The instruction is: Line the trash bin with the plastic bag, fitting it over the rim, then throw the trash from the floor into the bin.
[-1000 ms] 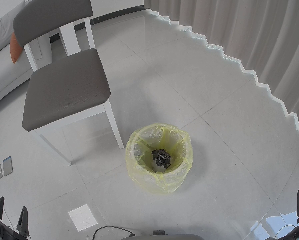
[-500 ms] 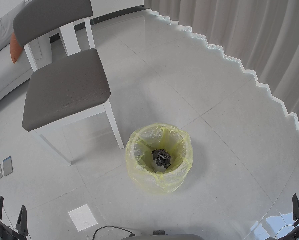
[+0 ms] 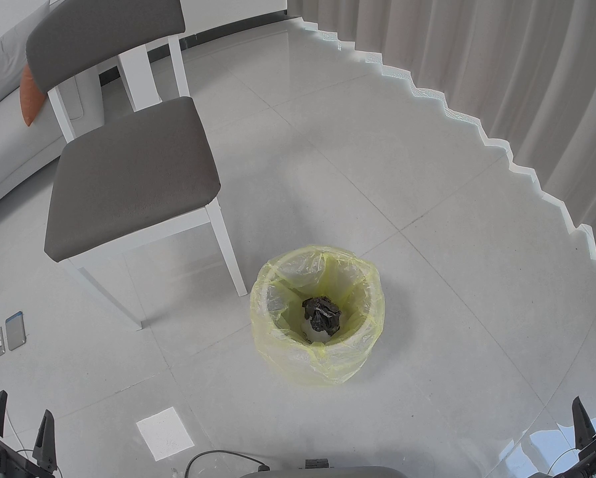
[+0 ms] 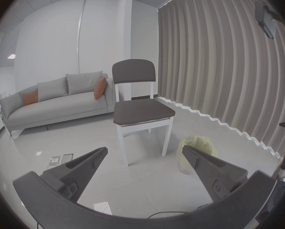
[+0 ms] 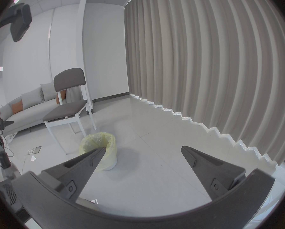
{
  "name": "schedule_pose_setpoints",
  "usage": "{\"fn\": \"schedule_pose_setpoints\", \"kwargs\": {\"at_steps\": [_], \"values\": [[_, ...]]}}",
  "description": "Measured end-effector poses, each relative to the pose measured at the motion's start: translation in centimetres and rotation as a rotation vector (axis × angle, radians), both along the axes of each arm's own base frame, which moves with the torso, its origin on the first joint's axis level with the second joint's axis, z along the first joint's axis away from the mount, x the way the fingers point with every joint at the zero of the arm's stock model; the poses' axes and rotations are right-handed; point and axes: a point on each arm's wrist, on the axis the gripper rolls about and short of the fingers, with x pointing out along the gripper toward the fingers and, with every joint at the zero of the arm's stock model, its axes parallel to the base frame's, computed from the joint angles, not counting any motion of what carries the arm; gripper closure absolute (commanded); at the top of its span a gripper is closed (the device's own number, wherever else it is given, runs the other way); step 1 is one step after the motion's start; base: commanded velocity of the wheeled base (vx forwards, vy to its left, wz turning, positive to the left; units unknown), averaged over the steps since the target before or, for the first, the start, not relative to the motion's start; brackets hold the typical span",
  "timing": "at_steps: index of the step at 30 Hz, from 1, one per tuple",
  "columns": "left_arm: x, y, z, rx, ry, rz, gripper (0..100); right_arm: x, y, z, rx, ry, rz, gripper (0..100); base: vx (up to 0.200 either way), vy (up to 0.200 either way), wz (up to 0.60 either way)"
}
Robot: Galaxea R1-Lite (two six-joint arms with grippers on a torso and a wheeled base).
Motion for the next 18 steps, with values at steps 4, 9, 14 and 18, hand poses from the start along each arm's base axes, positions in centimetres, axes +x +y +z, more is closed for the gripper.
{"fn": "schedule_pose_setpoints", "kwargs": {"at_steps": [4,9,14,18], "values": [[0.00,0.00,0.00,0.004,0.001,0.000,0,0.01,-0.01,-0.02,0.036,0.000,-0.005,0,0.000,0.000,0.00],[0.00,0.00,-0.01,0.005,0.001,0.000,0,0.01,-0.02,-0.01,0.042,-0.001,-0.010,0,0.000,0.000,0.00],[0.01,0.00,-0.01,0.005,0.002,0.000,0,0.01,-0.03,-0.01,0.043,-0.001,-0.013,0,0.000,0.000,0.00],[0.01,0.00,-0.01,0.005,0.002,0.000,0,0.01,-0.03,0.00,0.044,-0.002,-0.014,0,0.000,0.000,0.00]]}}
